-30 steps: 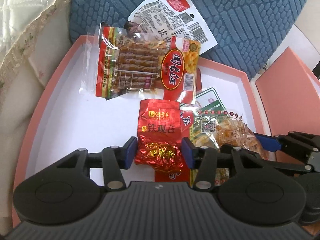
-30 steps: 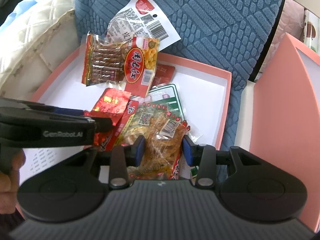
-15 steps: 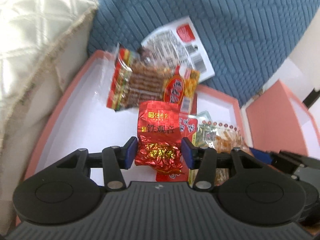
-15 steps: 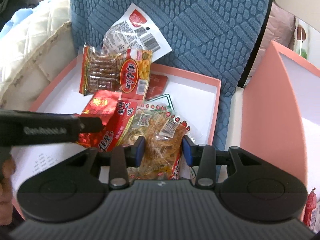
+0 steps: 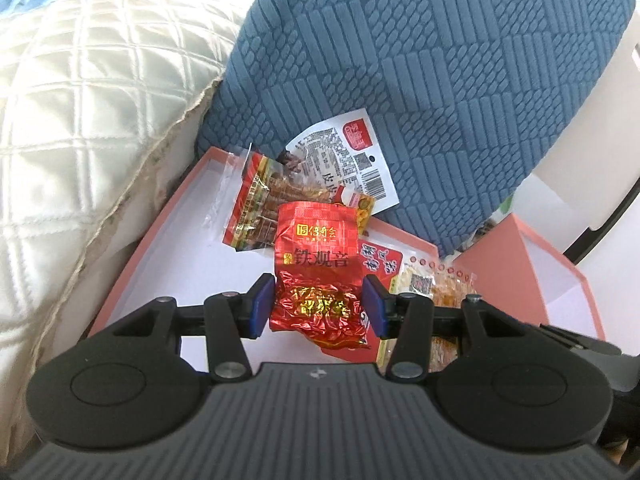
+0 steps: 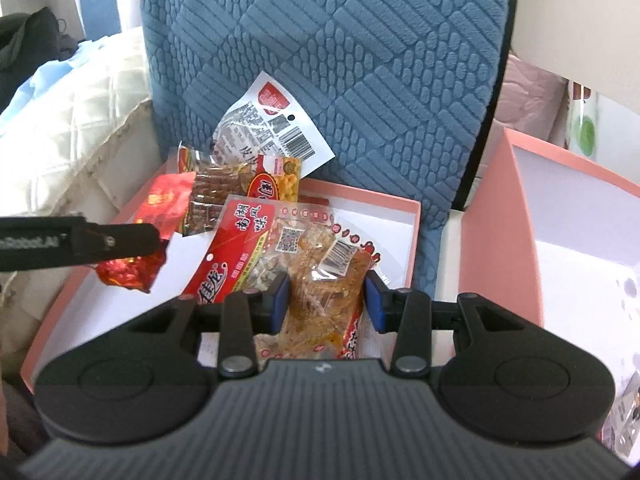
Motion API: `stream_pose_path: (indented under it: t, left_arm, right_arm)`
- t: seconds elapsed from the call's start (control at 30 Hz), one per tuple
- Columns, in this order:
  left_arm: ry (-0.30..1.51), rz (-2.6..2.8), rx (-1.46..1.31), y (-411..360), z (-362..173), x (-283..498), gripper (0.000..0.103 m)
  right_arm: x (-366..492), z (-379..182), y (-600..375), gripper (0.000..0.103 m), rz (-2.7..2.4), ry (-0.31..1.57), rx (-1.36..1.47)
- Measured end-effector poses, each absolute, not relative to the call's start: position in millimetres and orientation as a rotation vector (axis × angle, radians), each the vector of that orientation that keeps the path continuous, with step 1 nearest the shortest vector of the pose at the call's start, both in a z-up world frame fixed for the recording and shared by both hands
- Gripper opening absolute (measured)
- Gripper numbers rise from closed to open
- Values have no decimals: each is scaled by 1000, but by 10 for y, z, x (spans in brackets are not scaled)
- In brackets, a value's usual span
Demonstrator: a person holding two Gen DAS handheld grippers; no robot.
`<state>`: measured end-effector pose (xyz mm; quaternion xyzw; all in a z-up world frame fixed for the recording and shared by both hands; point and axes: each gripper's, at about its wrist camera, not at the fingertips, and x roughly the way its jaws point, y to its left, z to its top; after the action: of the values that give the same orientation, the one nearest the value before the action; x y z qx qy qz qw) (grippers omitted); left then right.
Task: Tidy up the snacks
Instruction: 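Lift both held packets and carry them over the pink box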
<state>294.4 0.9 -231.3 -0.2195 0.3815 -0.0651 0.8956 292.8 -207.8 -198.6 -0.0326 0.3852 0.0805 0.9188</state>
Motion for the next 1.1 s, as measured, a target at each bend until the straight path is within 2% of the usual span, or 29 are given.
stream_pose_path:
  t: [0.43, 1.1]
  left_arm:
    - [745, -160, -505, 52, -2088, 2579, 54]
    - [668, -231, -502, -345, -1327, 2336, 54]
  right_arm:
    - [2446, -1777, -2241, 42, 144, 771, -23]
    - [2091, -915, -2782, 42, 97, 637, 12]
